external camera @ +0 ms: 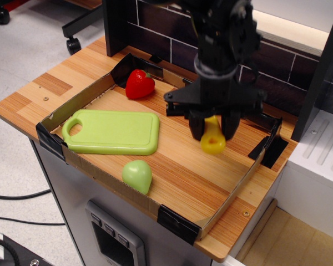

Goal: Put knife on cutting board

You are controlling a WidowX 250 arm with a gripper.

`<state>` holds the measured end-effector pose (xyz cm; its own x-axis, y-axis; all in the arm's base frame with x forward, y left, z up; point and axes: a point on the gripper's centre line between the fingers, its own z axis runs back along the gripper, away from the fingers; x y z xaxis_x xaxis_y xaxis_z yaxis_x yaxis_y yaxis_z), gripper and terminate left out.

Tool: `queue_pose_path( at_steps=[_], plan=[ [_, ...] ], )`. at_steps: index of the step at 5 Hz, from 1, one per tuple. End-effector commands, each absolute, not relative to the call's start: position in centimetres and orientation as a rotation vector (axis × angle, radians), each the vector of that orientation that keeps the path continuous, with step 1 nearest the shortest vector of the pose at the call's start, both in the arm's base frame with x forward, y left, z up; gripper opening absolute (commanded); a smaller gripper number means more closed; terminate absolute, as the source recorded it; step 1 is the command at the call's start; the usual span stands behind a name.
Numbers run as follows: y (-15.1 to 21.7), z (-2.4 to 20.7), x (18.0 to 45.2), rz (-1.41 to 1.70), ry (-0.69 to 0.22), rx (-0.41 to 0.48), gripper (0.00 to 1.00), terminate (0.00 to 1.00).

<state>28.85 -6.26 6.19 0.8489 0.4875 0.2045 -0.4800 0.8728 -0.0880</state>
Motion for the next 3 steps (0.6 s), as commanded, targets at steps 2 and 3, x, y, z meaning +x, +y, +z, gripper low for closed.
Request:
queue_pose_path(
  at_steps=[2, 3],
  plan=[
    [-3.6, 8.6, 28.3, 1.244, -0.202, -0.033, 0.00, 0.00],
    [-1.4, 8.7, 28.2, 1.494, -0.216, -0.016, 0.00, 0.00]
  ],
)
